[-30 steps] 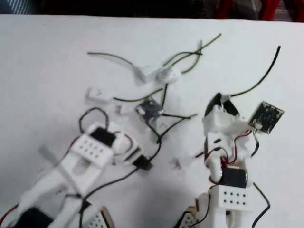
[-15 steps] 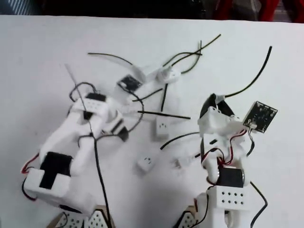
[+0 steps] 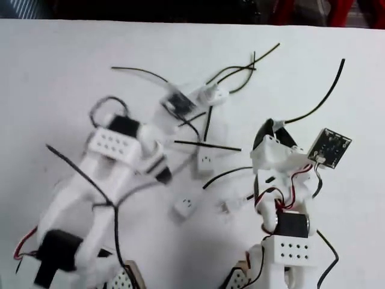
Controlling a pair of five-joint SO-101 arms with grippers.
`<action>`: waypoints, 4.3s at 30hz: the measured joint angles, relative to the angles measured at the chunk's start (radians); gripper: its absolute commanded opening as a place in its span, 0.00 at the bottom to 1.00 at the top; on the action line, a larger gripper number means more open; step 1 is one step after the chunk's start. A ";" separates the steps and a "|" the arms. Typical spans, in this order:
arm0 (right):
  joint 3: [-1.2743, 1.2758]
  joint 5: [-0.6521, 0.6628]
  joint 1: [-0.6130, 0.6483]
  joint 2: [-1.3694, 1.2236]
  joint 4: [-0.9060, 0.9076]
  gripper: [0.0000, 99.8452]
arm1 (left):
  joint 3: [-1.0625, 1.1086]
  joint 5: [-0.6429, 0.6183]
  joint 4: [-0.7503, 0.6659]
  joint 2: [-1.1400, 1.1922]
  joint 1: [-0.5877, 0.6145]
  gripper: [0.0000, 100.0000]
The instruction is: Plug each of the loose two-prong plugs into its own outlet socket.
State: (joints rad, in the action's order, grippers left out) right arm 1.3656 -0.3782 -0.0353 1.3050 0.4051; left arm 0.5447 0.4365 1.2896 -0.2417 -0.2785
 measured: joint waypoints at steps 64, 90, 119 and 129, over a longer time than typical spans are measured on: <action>0.000 0.000 -0.018 0.000 0.000 0.02 | -0.362 0.292 0.107 0.371 0.069 0.26; 0.000 0.000 -0.018 0.000 0.000 0.02 | -0.201 0.595 -0.199 0.379 -0.117 0.31; 0.000 0.000 -0.018 0.000 0.000 0.02 | -0.158 0.414 0.002 0.167 -0.150 0.06; 0.000 0.000 -0.018 0.000 0.000 0.02 | 0.009 0.272 -0.126 0.040 0.023 0.06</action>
State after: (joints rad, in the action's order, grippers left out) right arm 1.3656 -0.3782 -0.0537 1.3050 0.4051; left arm 0.5539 0.7081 1.1638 -0.2018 -0.2555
